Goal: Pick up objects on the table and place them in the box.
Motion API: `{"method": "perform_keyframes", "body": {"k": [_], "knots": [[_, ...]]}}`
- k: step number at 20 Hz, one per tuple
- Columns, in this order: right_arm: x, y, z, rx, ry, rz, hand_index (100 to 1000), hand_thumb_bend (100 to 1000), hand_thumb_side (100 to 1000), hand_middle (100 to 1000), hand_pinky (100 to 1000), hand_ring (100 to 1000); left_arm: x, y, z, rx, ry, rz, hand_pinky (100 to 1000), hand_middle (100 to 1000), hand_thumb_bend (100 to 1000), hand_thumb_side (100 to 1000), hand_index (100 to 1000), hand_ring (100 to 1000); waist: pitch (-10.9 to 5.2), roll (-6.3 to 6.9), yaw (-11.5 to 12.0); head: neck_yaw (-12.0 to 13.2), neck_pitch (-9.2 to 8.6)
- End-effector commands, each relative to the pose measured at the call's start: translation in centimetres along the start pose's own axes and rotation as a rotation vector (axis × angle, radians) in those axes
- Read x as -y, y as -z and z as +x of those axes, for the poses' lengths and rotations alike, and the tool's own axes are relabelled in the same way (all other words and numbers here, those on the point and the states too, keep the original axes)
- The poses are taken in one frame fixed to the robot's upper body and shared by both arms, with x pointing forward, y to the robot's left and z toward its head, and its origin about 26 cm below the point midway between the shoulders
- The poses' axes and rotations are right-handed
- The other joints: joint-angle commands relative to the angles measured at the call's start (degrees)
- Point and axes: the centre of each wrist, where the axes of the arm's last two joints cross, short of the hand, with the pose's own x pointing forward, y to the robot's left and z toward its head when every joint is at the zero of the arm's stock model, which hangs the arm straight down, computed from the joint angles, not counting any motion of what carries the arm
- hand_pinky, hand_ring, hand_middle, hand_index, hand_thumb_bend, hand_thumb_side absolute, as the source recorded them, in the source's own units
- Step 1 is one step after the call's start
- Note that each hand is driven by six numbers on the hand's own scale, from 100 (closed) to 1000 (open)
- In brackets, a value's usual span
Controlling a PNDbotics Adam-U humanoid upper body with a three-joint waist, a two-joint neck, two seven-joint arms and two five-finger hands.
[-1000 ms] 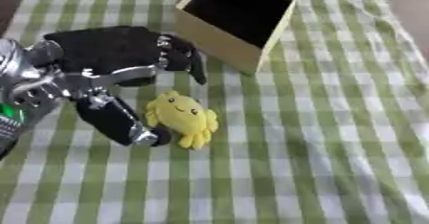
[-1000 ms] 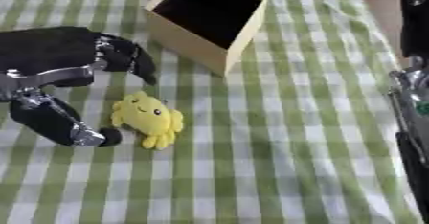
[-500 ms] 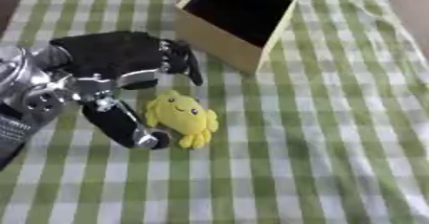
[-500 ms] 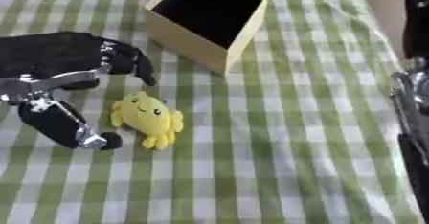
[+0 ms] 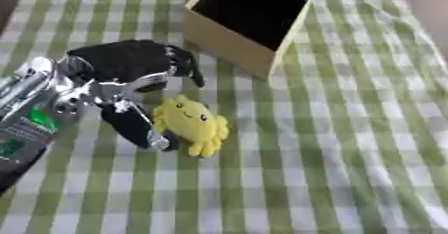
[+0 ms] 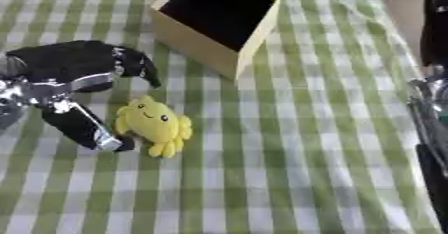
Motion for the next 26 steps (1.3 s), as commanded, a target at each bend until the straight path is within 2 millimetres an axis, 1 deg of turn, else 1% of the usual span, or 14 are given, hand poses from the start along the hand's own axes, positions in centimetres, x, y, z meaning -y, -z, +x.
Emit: {"method": "perform_keyframes", "body": {"k": [1,5,8,15,17,18,19,20,23,24,26], "knots": [[0.2,0.6,0.7,0.033,0.006,0.001,794,100,827,650,756,688,0.1,0.6,-0.9,-0.036,0.016,0.031,746,799,512,205,822,837,-0.91,0.02,-0.2,0.2,-0.89],[0.2,0.5,0.7,0.028,0.007,-0.005,794,100,830,649,756,688,1.0,1.4,-1.6,-0.032,0.018,0.024,744,803,481,169,808,836,-0.71,0.01,-0.5,0.3,-1.17],[0.2,0.5,0.7,0.025,0.007,-0.007,794,100,830,648,756,687,1.6,1.7,-1.8,-0.005,0.022,0.023,741,805,475,156,802,836,-0.59,-0.01,-0.7,0.3,-1.21],[0.2,0.4,0.6,0.017,0.008,-0.015,794,100,833,647,757,686,3.0,2.6,-2.6,0.03,0.024,-0.009,721,783,451,146,788,821,-0.42,-0.09,-0.9,0.2,-1.13],[0.2,0.3,0.6,0.013,0.007,-0.017,794,100,834,647,758,686,3.0,2.5,-2.6,0.043,0.025,-0.011,696,759,454,144,770,798,-0.42,-0.09,-0.8,0.2,-1.03],[0.2,0.3,0.6,0.01,0.007,-0.016,794,100,836,647,758,686,2.8,2.4,-2.5,0.05,0.032,-0.004,654,710,453,134,740,758,-0.42,-0.07,-0.8,0.1,-1.02],[0.2,0.3,0.6,0.008,0.006,-0.015,794,100,836,647,758,686,2.7,2.3,-2.4,0.054,0.043,0.007,644,683,442,127,716,748,-0.43,-0.05,-0.7,0.1,-0.99],[0.2,0.3,0.6,0.008,0.006,-0.016,794,100,834,647,758,686,2.6,2.2,-2.3,0.059,0.051,0.017,615,642,428,125,667,706,-0.44,-0.03,-0.7,0.1,-0.97],[0.2,0.3,0.6,0.009,0.008,-0.022,794,100,834,647,758,686,2.7,2.2,-2.2,0.066,0.049,0.027,574,606,367,118,628,662,-0.47,-0.04,-0.7,0.0,-1.01],[0.2,0.3,0.6,0.008,0.008,-0.024,794,100,835,647,758,686,2.8,2.2,-2.3,0.067,0.045,0.023,548,590,310,112,605,638,-0.49,-0.05,-0.7,0.0,-1.01],[0.3,0.3,0.5,0.006,0.008,-0.026,795,100,835,646,758,686,2.9,2.2,-2.3,0.066,0.035,0.012,524,576,249,108,586,617,-0.53,-0.06,-0.7,0.0,-0.99]]}}
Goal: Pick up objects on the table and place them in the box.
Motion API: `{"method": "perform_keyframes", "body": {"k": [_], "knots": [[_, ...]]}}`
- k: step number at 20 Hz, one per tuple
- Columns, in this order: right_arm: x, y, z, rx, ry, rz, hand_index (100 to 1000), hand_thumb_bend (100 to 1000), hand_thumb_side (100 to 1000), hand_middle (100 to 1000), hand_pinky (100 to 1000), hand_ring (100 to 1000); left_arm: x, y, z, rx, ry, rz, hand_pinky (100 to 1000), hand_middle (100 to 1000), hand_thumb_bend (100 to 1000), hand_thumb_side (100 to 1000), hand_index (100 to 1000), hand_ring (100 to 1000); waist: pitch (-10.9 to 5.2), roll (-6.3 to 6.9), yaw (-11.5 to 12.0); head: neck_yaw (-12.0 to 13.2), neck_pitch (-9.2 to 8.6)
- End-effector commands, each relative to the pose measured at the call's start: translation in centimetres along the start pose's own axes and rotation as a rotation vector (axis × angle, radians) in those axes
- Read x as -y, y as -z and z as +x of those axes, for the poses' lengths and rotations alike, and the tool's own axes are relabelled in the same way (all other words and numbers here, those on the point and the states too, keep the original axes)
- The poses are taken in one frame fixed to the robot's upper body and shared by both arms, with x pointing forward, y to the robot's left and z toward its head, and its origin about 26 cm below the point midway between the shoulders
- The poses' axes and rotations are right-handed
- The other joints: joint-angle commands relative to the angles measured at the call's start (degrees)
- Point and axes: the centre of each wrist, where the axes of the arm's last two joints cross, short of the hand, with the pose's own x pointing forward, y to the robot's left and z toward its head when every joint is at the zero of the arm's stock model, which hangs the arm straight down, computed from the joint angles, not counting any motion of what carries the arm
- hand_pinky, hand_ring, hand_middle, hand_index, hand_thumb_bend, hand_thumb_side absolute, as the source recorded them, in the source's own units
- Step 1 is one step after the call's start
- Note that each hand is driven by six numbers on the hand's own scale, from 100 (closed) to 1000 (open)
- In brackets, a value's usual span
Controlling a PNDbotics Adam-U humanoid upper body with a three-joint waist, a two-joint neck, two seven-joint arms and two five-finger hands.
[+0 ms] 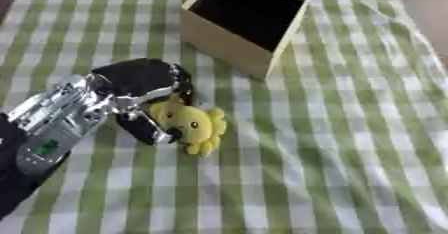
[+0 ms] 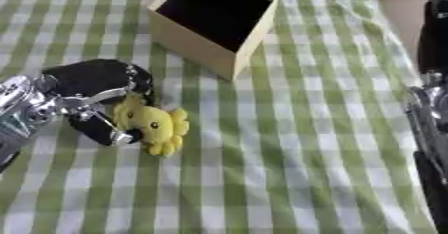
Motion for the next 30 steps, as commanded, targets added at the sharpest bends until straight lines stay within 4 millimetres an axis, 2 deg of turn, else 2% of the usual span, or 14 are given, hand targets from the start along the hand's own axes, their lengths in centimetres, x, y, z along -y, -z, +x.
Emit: {"method": "perform_keyframes", "body": {"k": [1,8,14,24,29,30], "knots": [[0.5,0.4,0.6,0.025,-0.006,-0.011,795,100,836,646,759,686,-0.4,-0.3,-0.2,-0.004,0.004,-0.002,519,575,233,107,584,614,-1.07,0.12,0.0,-0.1,-0.31],[0.5,0.3,0.5,0.019,-0.007,-0.012,794,100,837,646,759,686,-1.5,-1.3,0.2,0.005,-0.025,0.016,468,543,100,100,551,569,-1.2,0.27,0.2,-0.4,-0.44],[0.5,0.5,0.6,0.027,-0.012,-0.007,794,100,834,646,759,687,-4.0,-3.3,1.1,0.013,-0.006,0.077,446,536,100,100,545,547,-1.21,0.5,0.2,-0.5,-0.43],[0.5,0.9,0.9,0.047,-0.011,0.001,795,100,830,646,760,687,-10.0,-8.1,2.3,0.014,0.054,0.263,438,530,100,100,538,540,-0.93,1.31,-0.8,-0.5,-0.72],[0.4,1.2,1.0,0.061,-0.007,0.008,795,100,827,647,761,687,-12.4,-9.1,2.1,0.008,0.062,0.35,432,520,100,100,529,536,-0.69,1.7,-2.0,0.1,-1.36],[0.4,1.3,1.1,0.063,-0.006,0.009,795,100,837,646,761,687,-12.8,-9.0,1.9,0.002,0.066,0.362,432,519,100,147,528,536,-0.62,1.78,-2.2,0.2,-1.46]]}}
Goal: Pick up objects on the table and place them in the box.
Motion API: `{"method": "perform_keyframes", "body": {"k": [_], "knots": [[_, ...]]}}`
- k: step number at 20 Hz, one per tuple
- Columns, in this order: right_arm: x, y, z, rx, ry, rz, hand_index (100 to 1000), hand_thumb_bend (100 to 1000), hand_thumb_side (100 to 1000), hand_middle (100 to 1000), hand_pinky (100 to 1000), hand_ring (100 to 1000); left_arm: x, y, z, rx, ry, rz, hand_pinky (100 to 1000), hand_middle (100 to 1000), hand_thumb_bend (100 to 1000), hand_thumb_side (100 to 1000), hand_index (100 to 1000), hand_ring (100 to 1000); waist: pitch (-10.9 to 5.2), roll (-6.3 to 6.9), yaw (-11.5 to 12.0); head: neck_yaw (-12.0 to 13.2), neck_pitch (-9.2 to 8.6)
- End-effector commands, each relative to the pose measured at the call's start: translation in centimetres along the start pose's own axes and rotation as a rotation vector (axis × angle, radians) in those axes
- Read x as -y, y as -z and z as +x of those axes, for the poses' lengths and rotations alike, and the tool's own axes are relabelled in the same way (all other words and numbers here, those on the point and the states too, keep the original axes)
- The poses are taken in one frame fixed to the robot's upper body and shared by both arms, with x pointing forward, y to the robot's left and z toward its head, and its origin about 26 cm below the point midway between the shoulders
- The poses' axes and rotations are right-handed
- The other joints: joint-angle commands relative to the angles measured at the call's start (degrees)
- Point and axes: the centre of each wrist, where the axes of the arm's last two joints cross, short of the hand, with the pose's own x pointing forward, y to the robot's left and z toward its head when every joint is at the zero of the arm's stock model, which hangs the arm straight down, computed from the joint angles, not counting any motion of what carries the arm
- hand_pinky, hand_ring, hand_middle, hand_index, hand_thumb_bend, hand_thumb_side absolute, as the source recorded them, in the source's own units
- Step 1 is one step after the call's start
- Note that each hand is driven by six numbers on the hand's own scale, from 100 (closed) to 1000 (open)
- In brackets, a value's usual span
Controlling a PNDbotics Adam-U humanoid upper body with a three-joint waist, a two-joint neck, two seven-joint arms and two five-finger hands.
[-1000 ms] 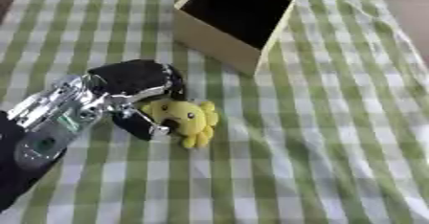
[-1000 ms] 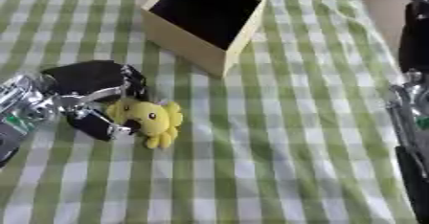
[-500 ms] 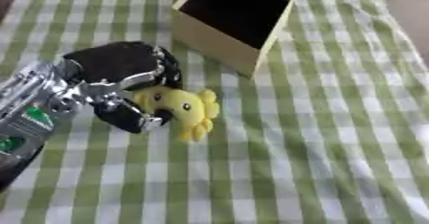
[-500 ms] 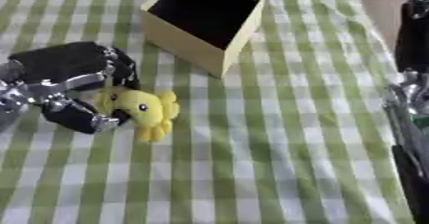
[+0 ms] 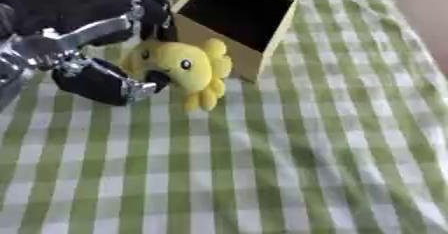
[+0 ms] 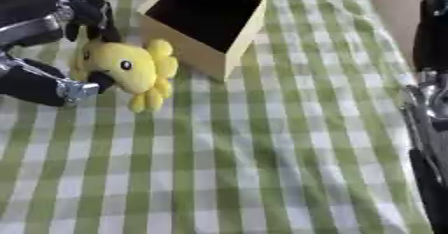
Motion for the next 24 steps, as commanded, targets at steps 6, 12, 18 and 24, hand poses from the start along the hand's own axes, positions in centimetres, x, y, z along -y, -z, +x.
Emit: {"method": "perform_keyframes", "body": {"k": [6,12,18,24], "knots": [[0.3,1.1,1.0,0.058,-0.002,0.02,794,100,826,646,761,686,-2.9,1.5,-2.5,-0.055,0.063,0.13,438,525,100,100,532,540,-0.37,0.66,-1.2,1.2,-1.78],[0.0,1.4,1.2,0.072,0.012,0.029,794,100,828,645,760,685,-2.5,4.1,-5.6,-0.122,0.04,0.18,441,529,100,100,530,542,0.54,1.02,-3.2,2.8,-3.13],[-0.3,1.9,1.5,0.09,0.031,0.038,793,100,831,644,760,684,-2.4,5.5,-8.3,-0.17,0.043,0.219,447,533,100,100,530,545,1.66,1.86,-5.5,3.9,-4.93],[-0.6,2.3,1.8,0.103,0.053,0.042,793,100,828,644,760,683,-3.3,6.4,-10.0,-0.233,0.078,0.287,451,534,100,100,532,547,2.46,2.62,-7.8,5.5,-6.1]]}}
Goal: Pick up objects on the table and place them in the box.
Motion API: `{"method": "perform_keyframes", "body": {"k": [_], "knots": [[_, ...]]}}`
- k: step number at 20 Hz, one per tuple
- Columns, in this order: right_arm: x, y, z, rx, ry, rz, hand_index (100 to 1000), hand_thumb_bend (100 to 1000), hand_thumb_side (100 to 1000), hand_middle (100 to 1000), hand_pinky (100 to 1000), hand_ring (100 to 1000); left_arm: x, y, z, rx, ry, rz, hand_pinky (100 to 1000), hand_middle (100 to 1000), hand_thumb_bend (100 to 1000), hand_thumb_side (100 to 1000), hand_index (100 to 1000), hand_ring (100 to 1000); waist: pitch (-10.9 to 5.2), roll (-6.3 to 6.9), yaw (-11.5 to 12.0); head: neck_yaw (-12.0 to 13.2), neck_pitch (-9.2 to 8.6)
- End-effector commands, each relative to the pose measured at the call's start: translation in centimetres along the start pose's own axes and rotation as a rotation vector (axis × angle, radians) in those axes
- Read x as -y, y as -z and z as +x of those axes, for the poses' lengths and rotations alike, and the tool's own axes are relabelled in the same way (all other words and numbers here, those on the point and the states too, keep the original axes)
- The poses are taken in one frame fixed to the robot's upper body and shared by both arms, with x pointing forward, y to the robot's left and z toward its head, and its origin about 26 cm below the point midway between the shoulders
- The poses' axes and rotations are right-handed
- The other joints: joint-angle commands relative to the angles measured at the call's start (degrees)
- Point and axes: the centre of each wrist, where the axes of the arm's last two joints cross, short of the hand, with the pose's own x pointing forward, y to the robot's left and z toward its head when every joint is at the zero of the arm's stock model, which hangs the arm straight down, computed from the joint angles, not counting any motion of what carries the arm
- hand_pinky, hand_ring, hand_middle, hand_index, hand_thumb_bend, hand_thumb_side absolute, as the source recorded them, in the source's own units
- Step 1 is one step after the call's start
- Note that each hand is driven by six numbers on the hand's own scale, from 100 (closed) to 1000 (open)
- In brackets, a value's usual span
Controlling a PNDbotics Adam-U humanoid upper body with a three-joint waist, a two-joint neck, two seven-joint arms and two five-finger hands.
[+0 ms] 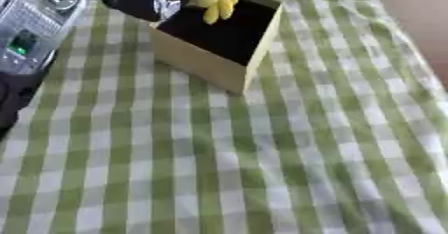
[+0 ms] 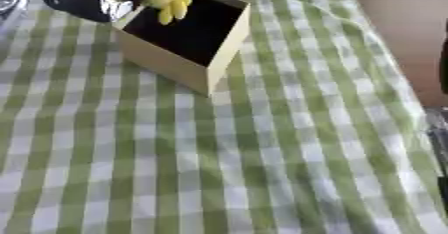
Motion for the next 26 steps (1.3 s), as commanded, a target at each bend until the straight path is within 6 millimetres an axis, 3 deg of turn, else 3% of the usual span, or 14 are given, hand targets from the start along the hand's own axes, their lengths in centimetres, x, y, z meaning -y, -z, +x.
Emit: {"method": "perform_keyframes", "body": {"k": [1,11,18,26], "knots": [[0.1,0.8,0.9,0.043,0.015,0.005,793,100,828,644,760,683,-1.2,0.6,-1.0,-0.038,0.034,0.055,451,536,100,100,532,547,-1.08,0.08,-0.7,1.1,-1.1],[-0.3,1.4,1.2,0.062,0.045,0.006,792,100,830,643,759,682,0.8,1.4,-3.3,-0.119,0.085,0.026,452,533,100,101,532,547,0.4,1.02,-4.4,3.5,-2.68],[-0.2,1.4,1.1,0.056,0.047,-0.003,791,100,832,642,759,682,2.6,1.3,-3.9,-0.132,0.115,-0.061,461,536,100,101,515,556,1.01,1.15,-4.5,3.5,-2.34],[-0.4,1.4,1.2,0.058,0.061,0.0,791,100,833,642,759,681,3.7,1.4,-4.5,-0.143,0.15,-0.075,481,544,100,172,531,568,1.33,1.51,-5.7,4.2,-2.97]]}}
